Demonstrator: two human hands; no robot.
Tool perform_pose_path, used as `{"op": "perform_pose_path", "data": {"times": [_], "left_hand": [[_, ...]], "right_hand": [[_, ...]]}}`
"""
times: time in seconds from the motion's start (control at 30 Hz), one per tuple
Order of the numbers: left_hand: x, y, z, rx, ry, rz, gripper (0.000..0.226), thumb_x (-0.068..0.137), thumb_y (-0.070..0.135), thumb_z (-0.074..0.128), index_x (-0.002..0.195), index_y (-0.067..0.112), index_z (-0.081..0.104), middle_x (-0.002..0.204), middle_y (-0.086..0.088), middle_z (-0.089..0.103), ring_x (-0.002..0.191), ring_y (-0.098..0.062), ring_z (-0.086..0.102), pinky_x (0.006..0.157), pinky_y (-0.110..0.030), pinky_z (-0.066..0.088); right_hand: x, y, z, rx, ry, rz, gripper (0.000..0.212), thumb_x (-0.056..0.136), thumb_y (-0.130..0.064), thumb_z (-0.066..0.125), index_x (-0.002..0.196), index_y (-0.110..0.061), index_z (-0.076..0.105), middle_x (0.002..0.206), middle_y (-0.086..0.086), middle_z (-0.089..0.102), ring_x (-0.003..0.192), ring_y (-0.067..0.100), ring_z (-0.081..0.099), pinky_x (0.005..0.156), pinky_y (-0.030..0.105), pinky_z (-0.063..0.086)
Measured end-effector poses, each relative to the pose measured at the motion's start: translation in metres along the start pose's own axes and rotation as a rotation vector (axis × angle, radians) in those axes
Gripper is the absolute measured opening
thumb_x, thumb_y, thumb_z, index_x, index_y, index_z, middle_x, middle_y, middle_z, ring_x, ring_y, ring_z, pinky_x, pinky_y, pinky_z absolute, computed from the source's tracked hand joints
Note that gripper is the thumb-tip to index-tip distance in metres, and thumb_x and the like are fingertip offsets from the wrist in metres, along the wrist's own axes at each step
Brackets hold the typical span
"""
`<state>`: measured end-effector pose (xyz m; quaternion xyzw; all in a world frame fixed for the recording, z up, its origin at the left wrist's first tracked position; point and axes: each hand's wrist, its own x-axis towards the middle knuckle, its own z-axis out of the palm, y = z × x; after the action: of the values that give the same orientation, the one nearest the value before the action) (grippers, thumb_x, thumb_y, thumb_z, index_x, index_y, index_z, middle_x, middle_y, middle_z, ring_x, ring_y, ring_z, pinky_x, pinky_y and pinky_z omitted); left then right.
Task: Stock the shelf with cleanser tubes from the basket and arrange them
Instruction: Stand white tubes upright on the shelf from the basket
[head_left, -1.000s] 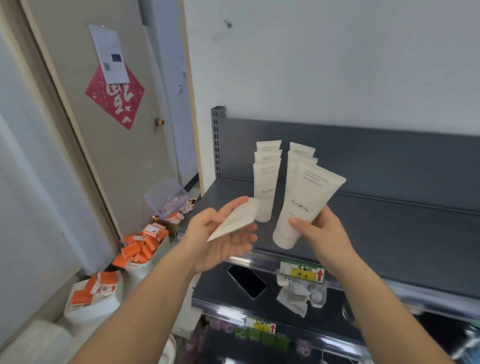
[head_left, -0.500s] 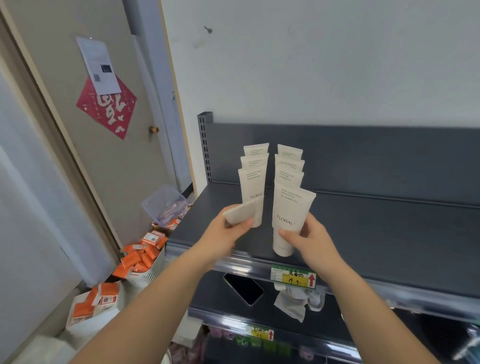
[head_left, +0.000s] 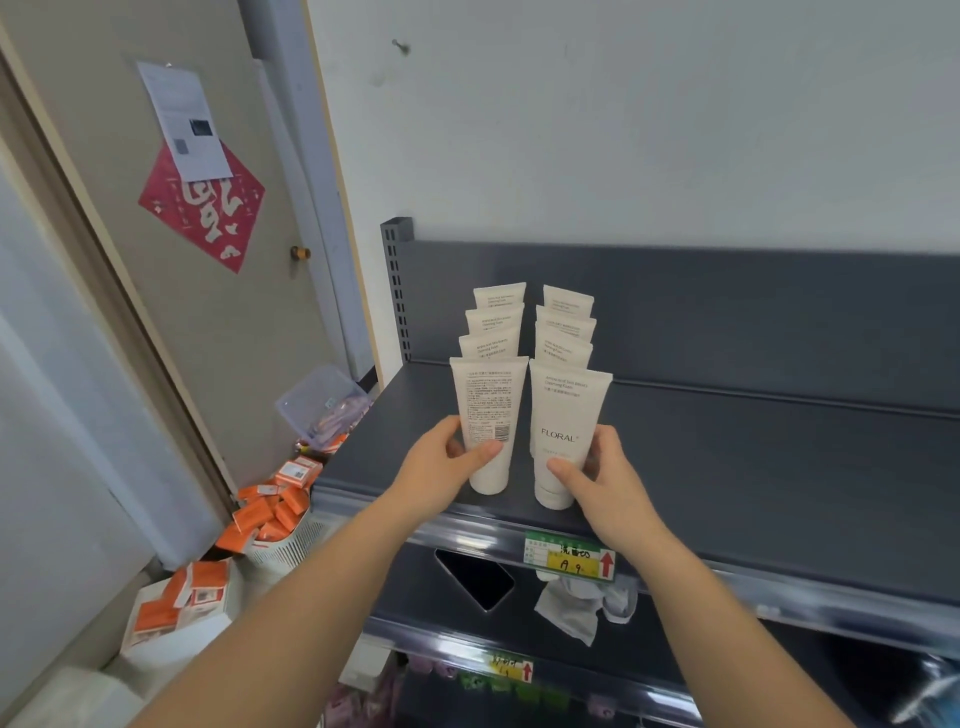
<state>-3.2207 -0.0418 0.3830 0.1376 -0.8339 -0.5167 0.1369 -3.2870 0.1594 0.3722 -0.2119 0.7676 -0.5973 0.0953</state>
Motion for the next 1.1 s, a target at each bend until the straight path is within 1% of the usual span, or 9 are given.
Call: {"op": "perform_pose_path", "data": {"times": [0.17, 0.27, 0.4, 0.47, 0.57, 0.67, 0.8, 0.93, 1.1], "left_hand": [[0.0, -0.005, 0.002, -0.005, 0.034, 0.03, 0.027, 0.089, 0.037, 0.066, 0.115, 0.033, 0.059, 0.092, 0.02, 0.065, 0.074, -0.001, 0.056, 0.066, -0.016, 0.043], [-0.001, -0.006, 0.0, 0.033, 0.027, 0.029, 0.028, 0.089, 0.041, 0.066, 0.115, 0.034, 0.058, 0.091, 0.018, 0.064, 0.075, -0.004, 0.055, 0.067, -0.019, 0.045], [-0.002, -0.008, -0.007, 0.194, 0.013, 0.007, 0.04, 0.085, 0.051, 0.066, 0.117, 0.03, 0.055, 0.089, 0.002, 0.063, 0.075, -0.01, 0.056, 0.068, -0.026, 0.048], [-0.006, -0.01, -0.012, 0.265, 0.004, 0.001, 0.046, 0.083, 0.051, 0.068, 0.121, 0.03, 0.052, 0.089, -0.001, 0.061, 0.078, -0.013, 0.058, 0.069, -0.029, 0.048], [-0.016, -0.015, -0.018, 0.396, 0.028, 0.031, 0.054, 0.084, 0.049, 0.067, 0.129, 0.026, 0.049, 0.101, 0.003, 0.057, 0.089, -0.012, 0.058, 0.073, -0.026, 0.045], [-0.023, -0.021, -0.021, 0.574, 0.058, 0.066, 0.055, 0.088, 0.047, 0.062, 0.135, 0.023, 0.047, 0.124, -0.001, 0.052, 0.113, -0.019, 0.053, 0.092, -0.034, 0.045], [-0.037, -0.03, -0.029, 0.751, -0.076, 0.067, 0.056, 0.09, 0.049, 0.056, 0.141, 0.029, 0.042, 0.146, 0.0, 0.04, 0.13, -0.023, 0.042, 0.107, -0.043, 0.036], [-0.063, -0.046, -0.042, 0.7, -0.119, 0.142, 0.066, 0.091, 0.046, 0.058, 0.149, 0.028, 0.032, 0.156, 0.001, 0.028, 0.144, -0.021, 0.025, 0.117, -0.038, 0.023], [-0.108, -0.084, -0.073, 0.744, -0.07, 0.132, 0.073, 0.09, 0.045, 0.057, 0.152, 0.031, 0.021, 0.159, 0.004, 0.022, 0.147, -0.019, 0.019, 0.118, -0.044, 0.023]], "right_hand": [[0.002, -0.001, 0.005, -0.032, -0.005, 0.021, 0.039, 0.095, -0.026, 0.059, 0.126, -0.03, 0.036, 0.128, -0.012, 0.055, 0.114, 0.006, 0.054, 0.086, 0.022, 0.045], [0.001, -0.003, 0.004, -0.065, -0.016, 0.035, 0.045, 0.095, -0.029, 0.059, 0.133, -0.029, 0.035, 0.127, -0.013, 0.054, 0.113, 0.007, 0.055, 0.087, 0.024, 0.044], [-0.003, -0.003, -0.001, -0.192, -0.023, 0.074, 0.047, 0.092, -0.037, 0.061, 0.132, -0.023, 0.04, 0.124, -0.011, 0.056, 0.111, 0.009, 0.056, 0.083, 0.023, 0.043], [-0.006, -0.003, -0.005, -0.292, 0.001, 0.084, 0.054, 0.092, -0.041, 0.06, 0.137, -0.019, 0.04, 0.132, -0.006, 0.054, 0.117, 0.012, 0.054, 0.087, 0.026, 0.043], [-0.014, -0.006, -0.012, -0.53, -0.01, 0.117, 0.066, 0.093, -0.047, 0.056, 0.146, -0.016, 0.033, 0.148, 0.003, 0.041, 0.13, 0.021, 0.046, 0.099, 0.034, 0.041], [-0.023, -0.01, -0.016, -0.745, -0.057, 0.158, 0.071, 0.091, -0.053, 0.053, 0.148, -0.016, 0.031, 0.15, 0.008, 0.039, 0.132, 0.027, 0.043, 0.105, 0.039, 0.04], [-0.044, -0.015, -0.005, -0.96, -0.131, 0.144, 0.073, 0.091, -0.058, 0.048, 0.147, -0.015, 0.031, 0.147, 0.008, 0.043, 0.134, 0.029, 0.04, 0.109, 0.045, 0.036], [-0.075, -0.018, 0.031, -0.942, -0.158, 0.039, 0.071, 0.092, -0.057, 0.048, 0.146, -0.016, 0.031, 0.147, 0.007, 0.042, 0.136, 0.028, 0.037, 0.112, 0.046, 0.032], [-0.108, -0.021, 0.093, -0.99, -0.269, -0.071, 0.075, 0.094, -0.055, 0.045, 0.153, -0.017, 0.017, 0.161, 0.006, 0.016, 0.148, 0.027, 0.014, 0.121, 0.042, 0.016]]}}
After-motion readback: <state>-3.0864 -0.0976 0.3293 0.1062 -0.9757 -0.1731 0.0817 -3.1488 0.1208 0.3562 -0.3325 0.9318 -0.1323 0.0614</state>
